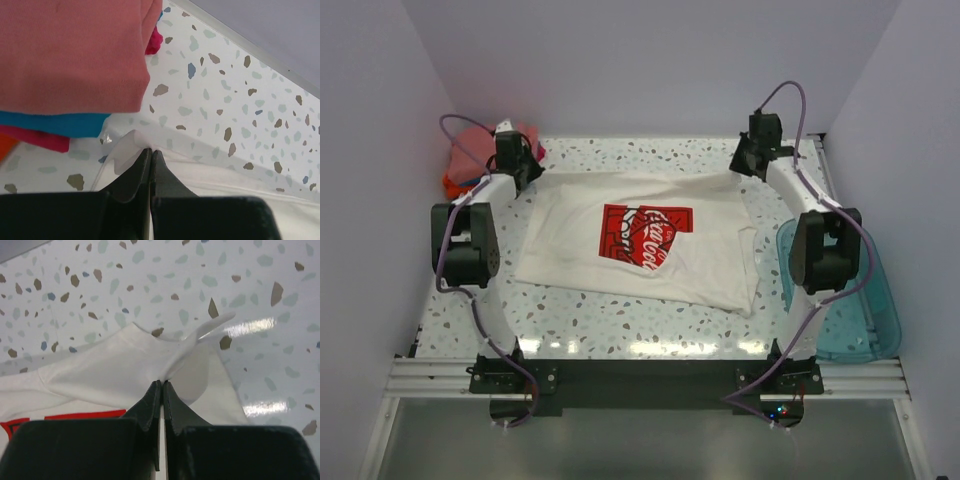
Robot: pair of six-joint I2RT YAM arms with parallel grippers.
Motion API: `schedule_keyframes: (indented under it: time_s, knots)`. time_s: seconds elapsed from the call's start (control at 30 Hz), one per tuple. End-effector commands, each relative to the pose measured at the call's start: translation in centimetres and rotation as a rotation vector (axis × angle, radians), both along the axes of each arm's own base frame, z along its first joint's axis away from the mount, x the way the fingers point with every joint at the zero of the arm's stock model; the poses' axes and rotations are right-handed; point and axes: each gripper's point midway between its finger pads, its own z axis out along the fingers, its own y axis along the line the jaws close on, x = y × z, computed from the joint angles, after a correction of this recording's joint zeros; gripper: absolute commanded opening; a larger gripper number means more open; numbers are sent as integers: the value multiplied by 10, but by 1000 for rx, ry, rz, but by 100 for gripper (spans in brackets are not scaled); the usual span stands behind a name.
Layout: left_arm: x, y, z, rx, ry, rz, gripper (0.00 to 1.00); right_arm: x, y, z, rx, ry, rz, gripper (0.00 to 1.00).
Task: Fold and stack the t-shirts
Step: Fold the tshirt
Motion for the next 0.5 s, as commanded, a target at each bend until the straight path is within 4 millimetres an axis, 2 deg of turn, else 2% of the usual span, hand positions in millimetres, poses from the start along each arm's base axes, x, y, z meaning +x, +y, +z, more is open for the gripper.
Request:
schedule_keyframes:
  time_s: [0.0,0.03,0.07,0.1,0.13,0.17,0.2,0.27,0.33,0.37,0.4,0.43,0.47]
  knots:
    - [-12,11,41,-20,-91,55,0,-22,3,23,63,-69,-11,0]
    - [-17,12,39,-23,-85,59,0,-29,5,22,67,-65,-10,0]
    - [-26,12,29,-27,-58,62,0,-39,6,32,74,-82,-8,0]
    - [-31,15,33,-22,-60,74,0,-51,7,18,74,-53,-5,0]
    - [-36,16,31,-30,-50,82,0,-59,10,15,82,-42,1,0]
    - [-46,16,21,-32,-21,88,0,-67,10,24,88,-60,-2,0]
    - [-51,18,25,-33,-26,98,0,-79,11,10,91,-30,3,0]
    - [-65,19,15,-41,1,114,0,-92,15,8,101,-26,9,0]
    - [-73,20,19,-42,-5,131,0,-110,14,4,105,-17,6,0]
    - [-81,20,19,-49,-2,139,0,-120,13,-7,103,8,2,0]
    - [-85,20,18,-51,1,141,0,-126,12,3,110,-17,2,0]
    - [-89,20,17,-52,2,146,0,-131,14,3,115,-16,7,0]
    - [-102,22,11,-54,41,161,0,-140,14,-1,119,-7,12,0]
